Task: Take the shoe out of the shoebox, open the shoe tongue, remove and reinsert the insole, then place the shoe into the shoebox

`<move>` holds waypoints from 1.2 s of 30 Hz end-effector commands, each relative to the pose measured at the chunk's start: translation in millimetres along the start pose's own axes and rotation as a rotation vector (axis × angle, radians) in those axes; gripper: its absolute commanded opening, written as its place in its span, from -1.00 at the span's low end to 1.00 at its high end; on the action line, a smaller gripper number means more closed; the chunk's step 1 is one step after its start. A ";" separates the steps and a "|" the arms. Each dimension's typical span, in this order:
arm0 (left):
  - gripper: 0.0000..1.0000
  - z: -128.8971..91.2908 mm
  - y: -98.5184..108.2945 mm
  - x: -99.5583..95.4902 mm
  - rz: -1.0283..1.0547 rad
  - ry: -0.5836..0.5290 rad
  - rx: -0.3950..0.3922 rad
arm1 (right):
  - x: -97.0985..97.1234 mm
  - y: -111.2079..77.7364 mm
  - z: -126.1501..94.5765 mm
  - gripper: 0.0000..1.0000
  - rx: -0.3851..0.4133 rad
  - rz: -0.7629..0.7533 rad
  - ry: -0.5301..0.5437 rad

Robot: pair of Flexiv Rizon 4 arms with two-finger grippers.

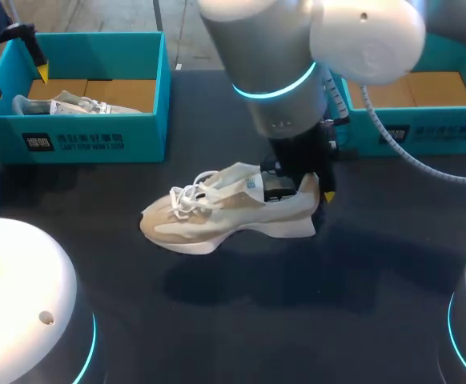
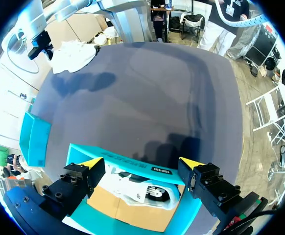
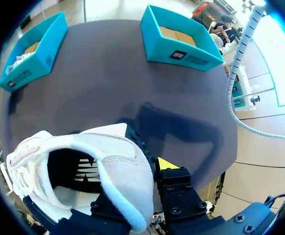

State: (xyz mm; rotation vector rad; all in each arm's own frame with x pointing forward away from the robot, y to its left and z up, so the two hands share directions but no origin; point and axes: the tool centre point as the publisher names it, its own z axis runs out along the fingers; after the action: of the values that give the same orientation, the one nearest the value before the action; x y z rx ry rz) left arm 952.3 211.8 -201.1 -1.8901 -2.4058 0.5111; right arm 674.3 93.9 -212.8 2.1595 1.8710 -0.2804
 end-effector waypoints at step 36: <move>1.00 0.5 -0.6 0.6 0.001 0.000 -0.003 | 47.5 -18.5 67.3 -1.00 -0.045 0.093 0.075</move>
State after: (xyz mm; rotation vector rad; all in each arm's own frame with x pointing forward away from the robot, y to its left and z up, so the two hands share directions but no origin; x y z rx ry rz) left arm 952.3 211.8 -201.2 -1.8901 -2.4058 0.5112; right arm 670.2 106.1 -284.4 2.1887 1.9084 -0.1405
